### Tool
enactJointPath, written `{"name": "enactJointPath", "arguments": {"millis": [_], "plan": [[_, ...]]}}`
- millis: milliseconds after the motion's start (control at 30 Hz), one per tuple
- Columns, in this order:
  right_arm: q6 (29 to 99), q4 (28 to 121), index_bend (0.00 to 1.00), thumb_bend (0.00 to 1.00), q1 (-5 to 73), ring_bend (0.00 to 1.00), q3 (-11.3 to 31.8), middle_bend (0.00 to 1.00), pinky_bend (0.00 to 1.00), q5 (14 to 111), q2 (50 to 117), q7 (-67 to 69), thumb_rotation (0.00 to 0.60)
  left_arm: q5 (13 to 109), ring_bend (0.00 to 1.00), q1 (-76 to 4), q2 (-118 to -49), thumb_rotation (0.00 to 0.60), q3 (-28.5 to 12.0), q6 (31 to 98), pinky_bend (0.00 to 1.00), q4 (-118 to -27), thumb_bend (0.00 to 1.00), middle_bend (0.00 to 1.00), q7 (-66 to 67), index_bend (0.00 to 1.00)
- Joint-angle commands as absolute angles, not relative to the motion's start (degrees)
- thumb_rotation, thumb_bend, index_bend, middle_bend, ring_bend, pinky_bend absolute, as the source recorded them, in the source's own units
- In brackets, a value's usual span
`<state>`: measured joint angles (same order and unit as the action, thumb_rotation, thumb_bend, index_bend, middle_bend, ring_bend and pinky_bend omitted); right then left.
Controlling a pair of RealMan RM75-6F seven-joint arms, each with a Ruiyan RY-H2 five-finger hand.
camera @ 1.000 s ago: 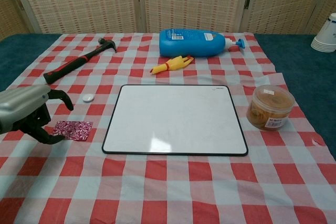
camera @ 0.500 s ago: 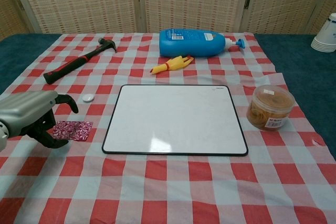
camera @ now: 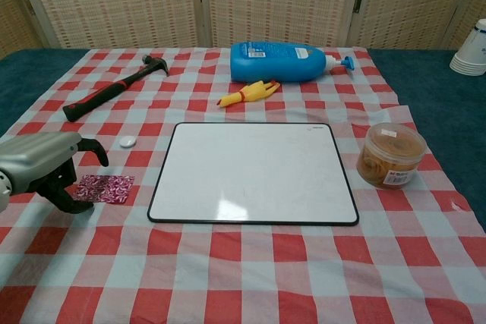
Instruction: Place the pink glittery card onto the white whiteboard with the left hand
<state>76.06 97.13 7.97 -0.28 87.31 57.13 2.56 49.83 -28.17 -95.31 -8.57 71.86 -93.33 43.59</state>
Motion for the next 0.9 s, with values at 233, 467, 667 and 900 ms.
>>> {"name": "enactJointPath", "arguments": {"millis": [233, 467, 667, 900], "plan": [[76.02, 97.11, 0.00, 0.04, 7.99, 0.00, -0.17, 0.00, 0.00, 87.08, 57.07, 2.71, 0.600, 48.16, 1.00, -29.05, -95.21, 0.600, -8.88, 71.06, 1.00, -92.73, 0.25, 0.99, 43.40, 0.32], [75.69, 97.05, 0.00, 0.04, 8.13, 0.00, -0.11, 0.00, 0.00, 86.83, 57.08, 2.70, 0.600, 46.40, 1.00, -29.91, -94.31, 0.600, -9.19, 70.63, 1.00, -94.20, 0.25, 0.99, 44.12, 0.32], [75.67, 97.10, 0.00, 0.04, 8.13, 0.00, -0.10, 0.00, 0.00, 86.76, 57.18, 2.45, 0.600, 42.64, 1.00, -31.37, -93.45, 0.600, -9.19, 69.63, 1.00, -95.24, 0.25, 0.98, 46.99, 0.32], [75.59, 97.09, 0.00, 0.04, 8.17, 0.00, -0.03, 0.00, 0.00, 86.58, 57.26, 2.29, 0.600, 41.63, 1.00, -32.36, -93.41, 0.600, -9.18, 69.62, 1.00, -94.96, 0.25, 0.98, 46.87, 0.33]]}}
